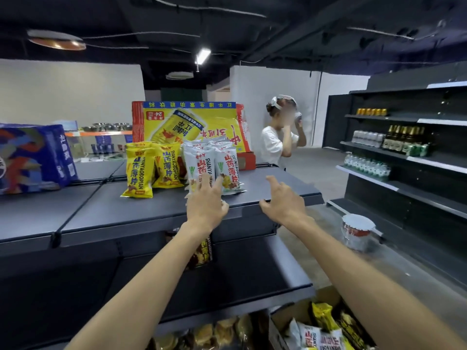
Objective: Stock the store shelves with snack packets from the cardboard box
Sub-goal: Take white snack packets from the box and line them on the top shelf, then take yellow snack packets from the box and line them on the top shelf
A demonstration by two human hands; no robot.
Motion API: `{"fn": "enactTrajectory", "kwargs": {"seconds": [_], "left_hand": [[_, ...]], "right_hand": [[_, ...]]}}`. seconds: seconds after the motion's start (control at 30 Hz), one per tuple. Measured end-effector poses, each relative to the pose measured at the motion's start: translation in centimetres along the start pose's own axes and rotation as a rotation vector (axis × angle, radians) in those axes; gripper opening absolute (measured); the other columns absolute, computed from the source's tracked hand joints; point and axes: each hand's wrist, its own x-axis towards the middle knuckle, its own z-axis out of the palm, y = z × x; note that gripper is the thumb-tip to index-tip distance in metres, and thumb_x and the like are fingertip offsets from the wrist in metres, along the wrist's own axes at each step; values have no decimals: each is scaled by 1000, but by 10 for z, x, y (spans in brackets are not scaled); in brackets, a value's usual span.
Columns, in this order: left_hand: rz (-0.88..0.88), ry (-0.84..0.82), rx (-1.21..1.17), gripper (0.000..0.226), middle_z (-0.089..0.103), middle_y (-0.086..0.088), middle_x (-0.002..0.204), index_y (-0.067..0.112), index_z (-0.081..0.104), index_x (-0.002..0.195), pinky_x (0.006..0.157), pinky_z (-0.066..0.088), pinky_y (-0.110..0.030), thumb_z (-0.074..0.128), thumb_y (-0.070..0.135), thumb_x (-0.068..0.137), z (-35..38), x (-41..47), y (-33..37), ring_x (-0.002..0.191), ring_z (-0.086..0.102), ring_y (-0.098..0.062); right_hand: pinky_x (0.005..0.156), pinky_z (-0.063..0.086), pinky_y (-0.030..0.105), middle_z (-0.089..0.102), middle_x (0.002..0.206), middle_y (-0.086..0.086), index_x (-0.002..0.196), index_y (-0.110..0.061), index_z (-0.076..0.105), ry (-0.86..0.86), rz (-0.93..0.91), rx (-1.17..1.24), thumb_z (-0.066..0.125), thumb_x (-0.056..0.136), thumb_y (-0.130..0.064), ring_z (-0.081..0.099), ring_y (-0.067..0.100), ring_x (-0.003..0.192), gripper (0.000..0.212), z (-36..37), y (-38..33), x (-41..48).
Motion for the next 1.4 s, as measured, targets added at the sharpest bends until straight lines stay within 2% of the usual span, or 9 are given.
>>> {"fn": "enactTrajectory", "kwargs": {"seconds": [0.13,0.3,0.43,0.57,0.67,0.9,1.07,1.27,1.4], "left_hand": [[86,-62,-24,39,49,-5,118,18,48,121,66,42,-34,61,31,87,-4,-2,47,100,59,-28],[147,-154,-62,34,55,-3,114,18,50,117,73,46,-37,59,34,87,14,-13,124,97,61,-30],[139,-193,-83,31,57,-2,111,19,53,113,75,43,-36,59,32,86,34,-28,178,98,61,-31],[135,-260,-134,24,57,1,105,20,52,104,71,40,-32,59,31,84,65,-49,218,93,60,-27],[136,-352,-146,26,57,1,107,20,53,109,70,43,-33,58,31,85,95,-76,239,91,58,-26],[74,-622,-203,21,62,-1,100,21,51,98,74,51,-39,55,31,80,185,-177,257,95,61,-31],[48,-813,-164,38,56,-6,121,20,50,119,78,50,-41,57,37,85,246,-221,249,108,59,-32],[-21,-834,-281,25,59,-5,106,21,53,100,61,49,-34,59,36,81,309,-213,232,90,61,-27],[-54,-929,-324,22,63,-6,94,19,56,91,58,45,-31,58,35,77,343,-223,224,82,63,-26]], "right_hand": [[79,47,39,61,118,8,141,-23,36,-2,-22,5,57,91,-36,60,32,106,56,-20,34,-13],[81,51,42,63,116,9,138,-23,38,-30,3,-8,58,90,-35,59,32,107,54,-43,101,-30],[75,48,39,64,107,10,129,-20,42,-54,13,-20,58,88,-33,62,34,98,45,-50,153,-45],[75,53,41,65,105,6,133,-22,42,-87,27,-1,57,88,-34,63,31,94,49,-42,200,-62],[69,52,39,64,102,5,135,-23,40,-156,55,2,58,89,-35,62,29,89,50,-22,232,-83],[75,52,41,63,109,9,125,-20,43,-360,154,14,57,89,-36,62,34,100,42,57,291,-137],[75,48,40,65,115,10,134,-17,41,-504,239,4,57,89,-36,62,34,104,52,114,319,-156],[68,44,38,64,111,10,126,-18,44,-616,328,-47,57,89,-38,63,35,100,44,157,346,-154],[73,43,40,63,117,11,137,-19,38,-694,392,-92,57,89,-39,61,36,105,55,178,363,-161]]}}
